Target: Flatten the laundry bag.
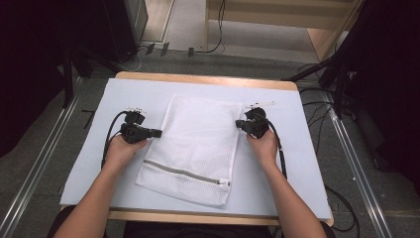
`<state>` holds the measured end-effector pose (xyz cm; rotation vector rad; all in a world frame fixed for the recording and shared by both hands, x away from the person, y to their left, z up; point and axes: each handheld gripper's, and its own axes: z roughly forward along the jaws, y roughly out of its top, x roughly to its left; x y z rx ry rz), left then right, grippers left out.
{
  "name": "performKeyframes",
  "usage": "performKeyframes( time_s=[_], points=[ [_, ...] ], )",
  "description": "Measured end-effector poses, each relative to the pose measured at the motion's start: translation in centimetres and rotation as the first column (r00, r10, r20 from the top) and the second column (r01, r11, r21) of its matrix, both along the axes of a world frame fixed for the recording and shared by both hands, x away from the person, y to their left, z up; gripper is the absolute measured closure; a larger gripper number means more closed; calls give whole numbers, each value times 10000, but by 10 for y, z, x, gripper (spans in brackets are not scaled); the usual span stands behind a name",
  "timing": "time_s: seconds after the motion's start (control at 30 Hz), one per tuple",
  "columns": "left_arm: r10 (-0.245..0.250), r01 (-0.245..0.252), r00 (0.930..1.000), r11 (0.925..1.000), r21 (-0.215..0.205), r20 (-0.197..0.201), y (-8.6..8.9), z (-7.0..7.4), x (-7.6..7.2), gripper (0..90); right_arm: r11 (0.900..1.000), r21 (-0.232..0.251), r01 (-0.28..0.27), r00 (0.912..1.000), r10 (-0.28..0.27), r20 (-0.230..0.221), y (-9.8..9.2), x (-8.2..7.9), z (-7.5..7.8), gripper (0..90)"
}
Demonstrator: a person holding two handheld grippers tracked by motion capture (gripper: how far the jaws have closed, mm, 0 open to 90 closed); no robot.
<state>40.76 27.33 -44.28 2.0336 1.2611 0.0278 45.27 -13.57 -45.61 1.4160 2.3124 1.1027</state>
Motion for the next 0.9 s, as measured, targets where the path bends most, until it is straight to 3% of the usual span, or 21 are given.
performKeyframes(
  time_s=[0.17, 0.37, 0.73, 0.8, 0.9],
  points=[
    [42, -41, 10000, 9999, -127, 62, 2, 2, -8, 878, 9997, -173, -167, 9998, 168, 81, 7, 13, 3, 900],
    [169, -170, 9998, 9998, 87, 137, 2, 1, -12, 874, 9990, -328, -291, 9995, 295, 96, 15, 27, -1, 900],
    [605, -610, 9980, 9977, 290, 178, 6, -4, -5, 836, 9991, -351, -228, 9997, 228, -16, 13, 30, -6, 900],
    [710, -713, 9974, 9971, 276, 141, 8, -5, -2, 820, 9993, -314, -184, 9998, 183, -51, 13, 30, -7, 887],
    [706, -710, 9972, 9973, 185, 238, 10, -2, -1, 766, 9996, -248, -159, 9999, 160, 38, 12, 29, -5, 799]
  ],
)
